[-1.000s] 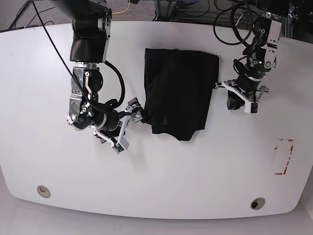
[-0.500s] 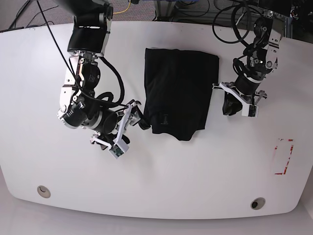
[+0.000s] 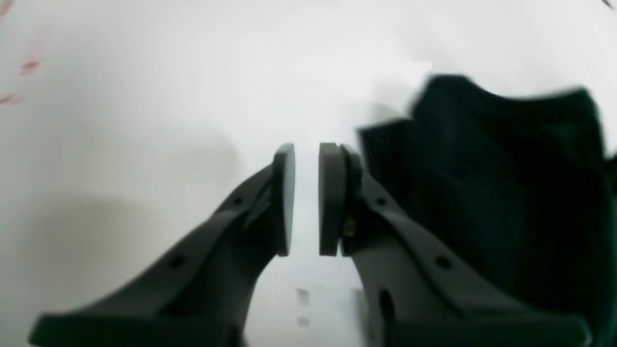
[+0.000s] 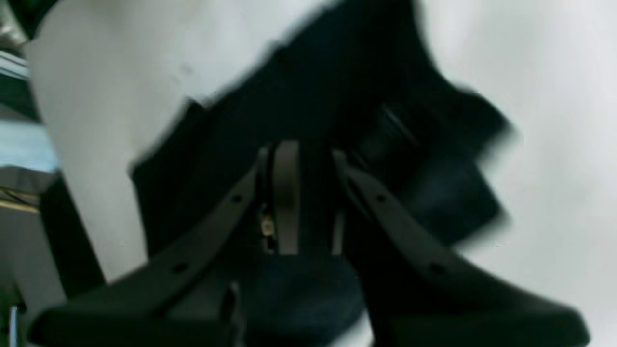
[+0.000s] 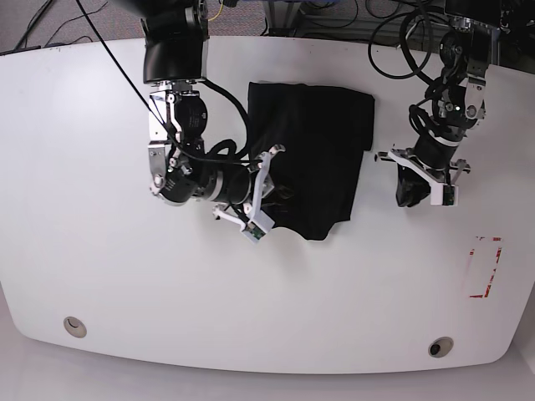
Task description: Layout the t-shirt on the table in an organized manner, then fold the t-shirt properly
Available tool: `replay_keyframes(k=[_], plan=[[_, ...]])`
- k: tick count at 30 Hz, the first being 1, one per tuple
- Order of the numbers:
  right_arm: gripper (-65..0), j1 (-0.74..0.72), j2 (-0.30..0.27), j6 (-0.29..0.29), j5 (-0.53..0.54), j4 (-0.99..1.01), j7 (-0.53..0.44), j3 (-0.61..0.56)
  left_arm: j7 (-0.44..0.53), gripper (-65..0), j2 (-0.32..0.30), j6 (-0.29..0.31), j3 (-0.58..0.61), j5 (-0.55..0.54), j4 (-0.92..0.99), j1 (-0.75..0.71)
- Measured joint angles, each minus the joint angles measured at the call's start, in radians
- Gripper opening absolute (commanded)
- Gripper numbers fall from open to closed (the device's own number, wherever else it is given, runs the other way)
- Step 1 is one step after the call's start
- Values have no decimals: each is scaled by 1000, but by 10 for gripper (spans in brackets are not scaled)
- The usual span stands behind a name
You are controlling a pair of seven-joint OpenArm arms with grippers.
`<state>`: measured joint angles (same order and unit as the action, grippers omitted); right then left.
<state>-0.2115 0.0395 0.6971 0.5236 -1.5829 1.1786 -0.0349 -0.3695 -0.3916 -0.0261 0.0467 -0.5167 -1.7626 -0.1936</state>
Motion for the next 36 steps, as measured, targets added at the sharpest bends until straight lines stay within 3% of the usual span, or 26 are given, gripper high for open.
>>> replay_keyframes(k=[8,16,21,27,31,36], plan=[[-550,-55,-3,1,-1,252,-179,-92,2,-578,-34,5,-39,0,0,0],[-550,-120,-50,-5,2,472,-314,-103,1,-578,-53,2,-42,-1,-38,-36],[-549,-140,-52,-11,1,448,-289,-103,4,-578,-46,8,-20,-4,-51,-50],[-549,-148,-48,-9,105,208,-124,-103,0,-576,-23,6,57,-82,-65,-47],[-549,-163,-48,1,146,44,-74,-100,-2,-575,5,18,92,-113,-67,-30],[-549,-173,-74,1,145,27,-45,-38,4,-575,49,124,178,-119,-63,6]])
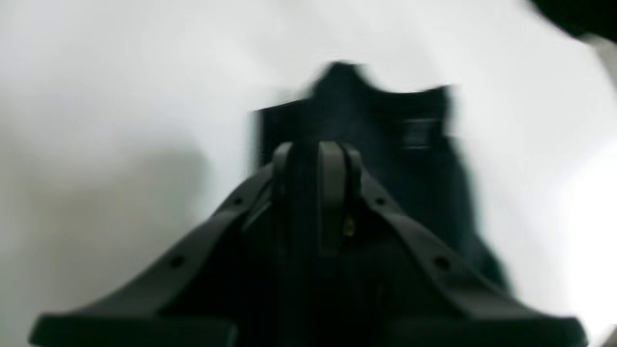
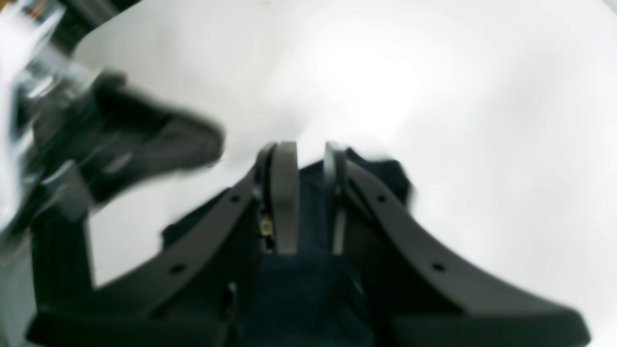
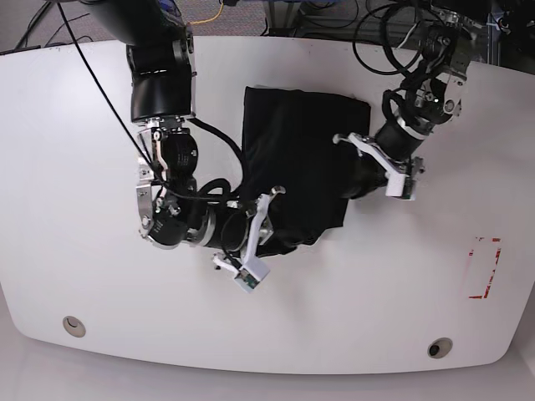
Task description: Layout the t-shirt on the table in an organized manner, then fold the t-shirt properly
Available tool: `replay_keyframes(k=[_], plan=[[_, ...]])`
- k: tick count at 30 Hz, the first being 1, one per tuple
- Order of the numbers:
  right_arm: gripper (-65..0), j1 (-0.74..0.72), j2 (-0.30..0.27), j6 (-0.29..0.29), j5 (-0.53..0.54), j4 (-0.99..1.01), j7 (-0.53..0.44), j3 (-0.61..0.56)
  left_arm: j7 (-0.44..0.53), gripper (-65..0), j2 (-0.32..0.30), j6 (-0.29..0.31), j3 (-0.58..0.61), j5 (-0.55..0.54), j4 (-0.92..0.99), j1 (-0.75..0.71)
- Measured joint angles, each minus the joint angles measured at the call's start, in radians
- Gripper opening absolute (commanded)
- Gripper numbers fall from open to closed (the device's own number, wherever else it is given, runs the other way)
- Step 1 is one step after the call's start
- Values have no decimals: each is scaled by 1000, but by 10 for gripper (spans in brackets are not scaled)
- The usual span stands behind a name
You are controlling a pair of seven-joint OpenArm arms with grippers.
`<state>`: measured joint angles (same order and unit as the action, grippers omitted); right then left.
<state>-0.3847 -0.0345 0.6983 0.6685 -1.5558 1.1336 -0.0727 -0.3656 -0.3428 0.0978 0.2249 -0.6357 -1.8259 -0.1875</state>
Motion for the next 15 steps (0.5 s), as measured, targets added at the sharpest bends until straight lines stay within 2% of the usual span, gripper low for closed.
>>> replay_keyframes(k=[2,4,5,8,15], plan=[[-549,7,-45,1,2,4,10,34,0,-575,9,40,40,-11,-2,0],[-549,11,-89,-3,6,5,21,67,-1,-575,22,40,74,-11,-2,-3],[-549,11,-126,-7,6,7,23,78,-4,-575,41,20,97,-5,5,-3],[-549,8,-188,-9,26,8,28,119,-11,-575,87,29,148,-5,47,27],[-549,7,-274,2,159,6,16,168,5,-575,173,30,199,-8,174,80]])
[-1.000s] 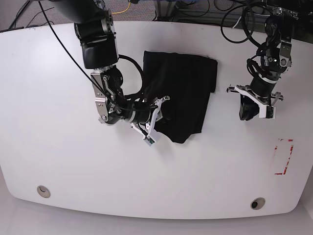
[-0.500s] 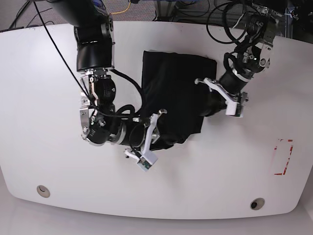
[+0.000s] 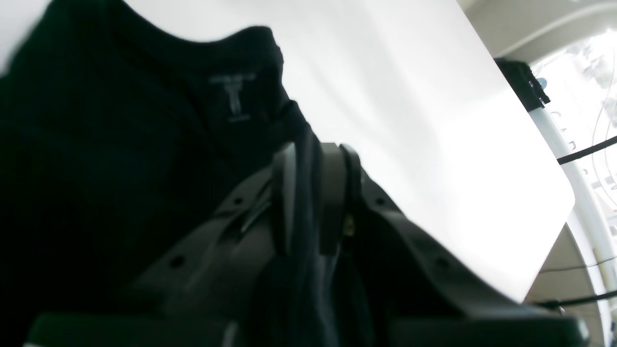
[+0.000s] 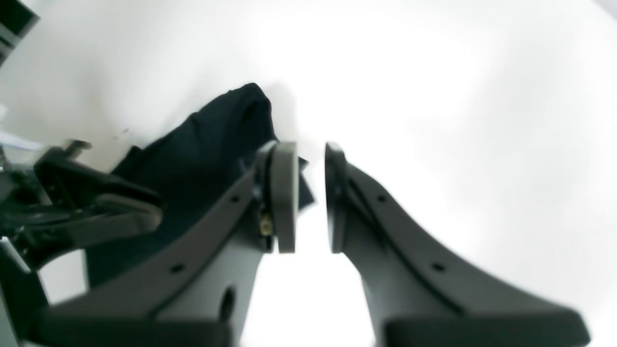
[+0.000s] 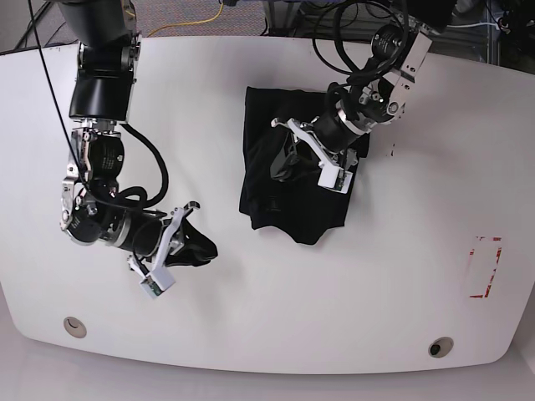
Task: Layout the t-shirt on the table in an organized manner, then fold the t-shirt properly
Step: 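Grasp the folded shirt with the left gripper and drag it off the table edge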
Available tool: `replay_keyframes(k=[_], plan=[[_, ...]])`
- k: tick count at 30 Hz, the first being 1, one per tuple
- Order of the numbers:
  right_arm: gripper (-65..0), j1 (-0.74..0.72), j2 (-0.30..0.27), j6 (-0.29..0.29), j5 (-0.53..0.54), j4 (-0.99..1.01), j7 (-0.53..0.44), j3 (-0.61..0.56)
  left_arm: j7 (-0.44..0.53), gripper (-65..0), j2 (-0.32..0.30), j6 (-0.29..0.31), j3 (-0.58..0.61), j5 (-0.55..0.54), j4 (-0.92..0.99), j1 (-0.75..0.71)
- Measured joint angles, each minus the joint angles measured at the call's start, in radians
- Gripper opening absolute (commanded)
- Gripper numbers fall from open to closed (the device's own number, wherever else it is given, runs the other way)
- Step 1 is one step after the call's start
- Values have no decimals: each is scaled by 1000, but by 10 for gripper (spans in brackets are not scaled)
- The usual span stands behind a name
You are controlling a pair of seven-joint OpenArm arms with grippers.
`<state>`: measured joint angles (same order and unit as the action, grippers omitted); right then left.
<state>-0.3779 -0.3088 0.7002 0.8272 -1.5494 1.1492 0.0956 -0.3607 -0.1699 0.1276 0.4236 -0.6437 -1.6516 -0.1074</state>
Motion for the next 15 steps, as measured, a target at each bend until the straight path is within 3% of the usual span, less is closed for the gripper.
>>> replay_keyframes(k=[10,15], plan=[[-549,60,-30,-8,18,-1,7,43,9,-575,83,9,-3,116,142,71],[-549,96,-35,-8,19,-42,7,57,7,-575,30,19,-16,129,221,76]])
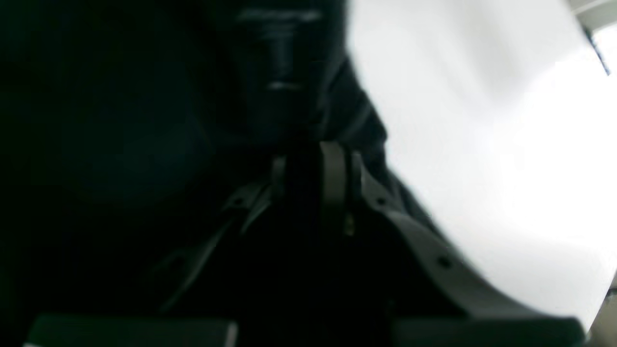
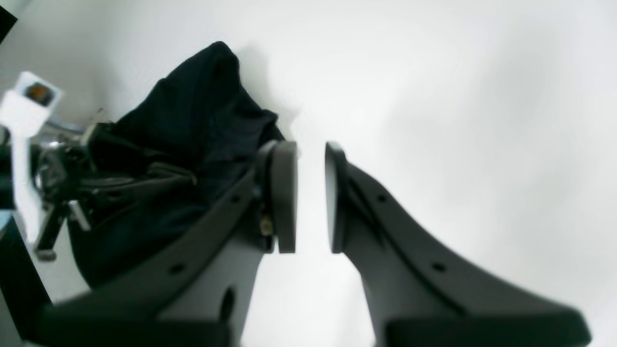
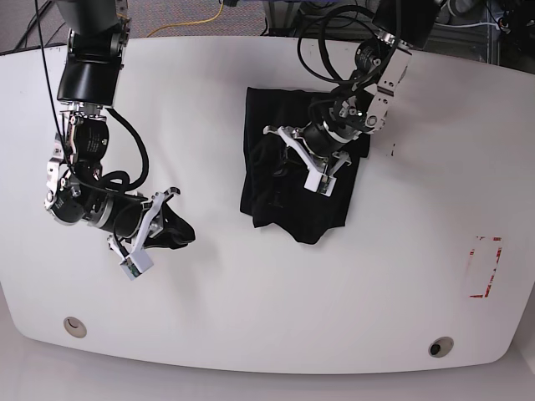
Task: Layout the t-shirt on the table in an organized manner, then fold the t-shirt properly
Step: 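Grasp the folded shirt with the left gripper and drag it off the table edge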
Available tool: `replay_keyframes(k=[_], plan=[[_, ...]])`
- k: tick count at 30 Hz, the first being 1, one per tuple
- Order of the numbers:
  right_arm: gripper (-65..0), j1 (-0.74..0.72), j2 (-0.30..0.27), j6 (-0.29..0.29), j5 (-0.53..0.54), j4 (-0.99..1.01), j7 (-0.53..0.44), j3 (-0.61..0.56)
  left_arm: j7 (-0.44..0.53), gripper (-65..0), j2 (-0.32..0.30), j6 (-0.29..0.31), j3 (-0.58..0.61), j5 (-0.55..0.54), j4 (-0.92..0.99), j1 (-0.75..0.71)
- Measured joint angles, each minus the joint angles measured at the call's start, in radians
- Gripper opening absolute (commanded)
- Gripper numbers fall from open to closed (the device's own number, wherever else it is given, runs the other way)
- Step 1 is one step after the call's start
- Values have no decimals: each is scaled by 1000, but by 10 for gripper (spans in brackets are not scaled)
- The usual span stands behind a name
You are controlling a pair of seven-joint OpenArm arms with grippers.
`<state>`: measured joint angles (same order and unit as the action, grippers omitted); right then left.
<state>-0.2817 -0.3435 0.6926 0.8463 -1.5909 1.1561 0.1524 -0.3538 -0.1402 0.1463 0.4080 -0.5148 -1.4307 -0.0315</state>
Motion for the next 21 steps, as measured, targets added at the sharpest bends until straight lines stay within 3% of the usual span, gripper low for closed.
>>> replay_keyframes(k=[4,7,14,18,21], plan=[[-549,23,0,0,0,-33,0,4,5,-575,-60,18,-50,-5,2,-6],[-549,42,3,0,8,-43,-1,4,7,-575,-100,84,-134,-2,0,-30],[-549,53,6,0,7,-44,0,4,3,-575,-113,209,-387,0,-4,-129],[-549,60,6,0,8,-45,-3,4,-95,-575,-153,300,-482,-2,-34,-152],[-549,69,6,0,4,-45,0,3,-134,-575,-174,311,-552,14,-60,-162]])
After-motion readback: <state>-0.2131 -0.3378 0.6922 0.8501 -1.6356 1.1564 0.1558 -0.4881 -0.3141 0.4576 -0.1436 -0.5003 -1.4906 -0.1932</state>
